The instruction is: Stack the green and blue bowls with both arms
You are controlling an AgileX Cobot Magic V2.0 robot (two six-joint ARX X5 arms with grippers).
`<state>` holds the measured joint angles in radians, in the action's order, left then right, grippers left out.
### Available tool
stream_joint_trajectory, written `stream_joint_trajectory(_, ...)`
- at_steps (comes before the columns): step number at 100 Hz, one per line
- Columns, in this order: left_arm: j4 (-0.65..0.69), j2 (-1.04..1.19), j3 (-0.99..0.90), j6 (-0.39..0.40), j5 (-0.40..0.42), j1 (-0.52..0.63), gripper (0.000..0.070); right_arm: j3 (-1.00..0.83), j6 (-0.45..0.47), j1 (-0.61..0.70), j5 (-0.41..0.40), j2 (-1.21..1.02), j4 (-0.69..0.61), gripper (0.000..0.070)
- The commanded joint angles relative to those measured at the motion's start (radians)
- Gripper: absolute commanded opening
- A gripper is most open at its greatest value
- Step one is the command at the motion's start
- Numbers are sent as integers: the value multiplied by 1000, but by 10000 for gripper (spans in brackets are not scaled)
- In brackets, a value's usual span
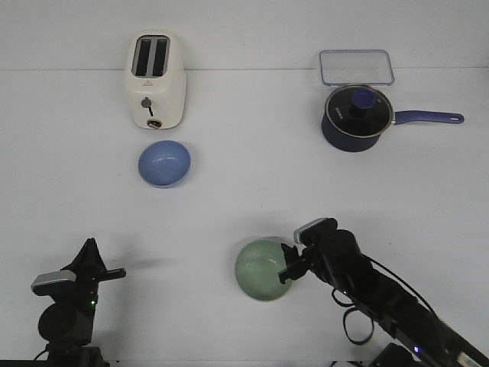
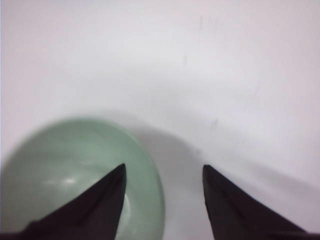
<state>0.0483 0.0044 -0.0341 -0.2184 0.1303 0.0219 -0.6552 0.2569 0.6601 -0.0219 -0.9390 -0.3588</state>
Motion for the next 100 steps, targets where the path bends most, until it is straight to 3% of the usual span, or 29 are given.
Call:
stream_joint_trajectory(1, 32, -1, 8, -89, -16, 0, 10, -6, -32, 9, 13, 86, -10, 322)
stream_joint_trajectory(11, 67, 34, -60, -143, -39, 0, 11, -6, -39, 10, 63, 214, -44, 322)
stream_joint_trajectory(21, 63, 143, -180, -150, -42, 0, 11, -5, -39, 10, 114, 301, -76, 322)
stream_joint_trajectory(40, -57, 575, -518, -70, -120, 0, 26, -5, -39, 10, 135, 355, -93, 322)
stream_joint_trajectory(44, -95, 679, -595, -55, -163, 0, 81, -5, -39, 10, 135, 356, -95, 322)
stream_joint_trajectory(53, -167, 904, -756, -50, -245, 0, 320, -5, -39, 10, 135, 353, -100, 322)
stream_joint_trajectory(59, -198, 1032, -838, -51, -269, 2, 384, -5, -39, 10, 136, 346, -99, 322)
stream_joint_trajectory(100, -257, 1626, -1146, -47, -288, 30, 383, -5, -45, 10, 136, 328, -98, 322)
